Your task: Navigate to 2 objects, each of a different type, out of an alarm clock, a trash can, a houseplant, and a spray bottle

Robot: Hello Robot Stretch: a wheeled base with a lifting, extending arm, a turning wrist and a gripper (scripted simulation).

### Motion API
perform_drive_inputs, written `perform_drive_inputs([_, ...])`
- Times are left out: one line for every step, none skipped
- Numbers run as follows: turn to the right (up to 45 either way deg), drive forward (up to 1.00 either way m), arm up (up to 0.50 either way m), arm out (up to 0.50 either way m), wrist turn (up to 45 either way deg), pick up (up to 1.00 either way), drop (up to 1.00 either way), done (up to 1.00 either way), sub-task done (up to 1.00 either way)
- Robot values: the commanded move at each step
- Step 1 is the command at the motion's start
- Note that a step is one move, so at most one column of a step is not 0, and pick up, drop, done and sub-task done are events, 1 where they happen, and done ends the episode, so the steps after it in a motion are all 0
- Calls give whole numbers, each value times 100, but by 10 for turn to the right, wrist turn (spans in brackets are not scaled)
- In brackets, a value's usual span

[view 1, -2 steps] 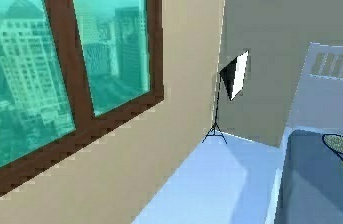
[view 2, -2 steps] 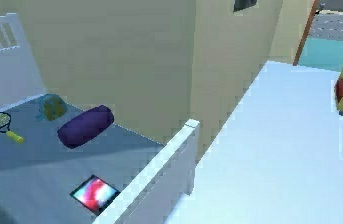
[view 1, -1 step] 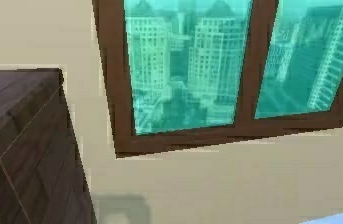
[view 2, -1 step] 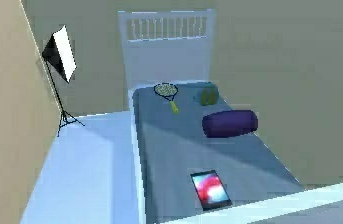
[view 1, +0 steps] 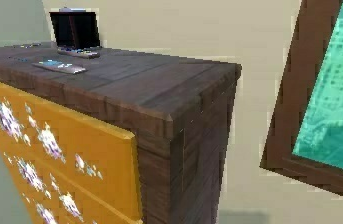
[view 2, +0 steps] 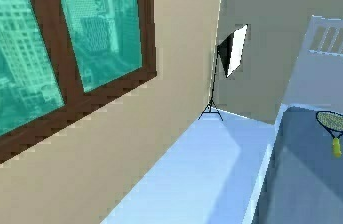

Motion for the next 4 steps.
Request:
perform_drive_inputs([-210, 0, 0, 0, 0, 0, 0, 0, 0])
perform_drive_inputs([0, 0, 0, 0, 0, 0, 0, 0, 100])
perform_drive_inputs([-450, 0, 0, 0, 0, 0, 0, 0, 0])
perform_drive_inputs([-450, 0, 0, 0, 0, 0, 0, 0, 0])
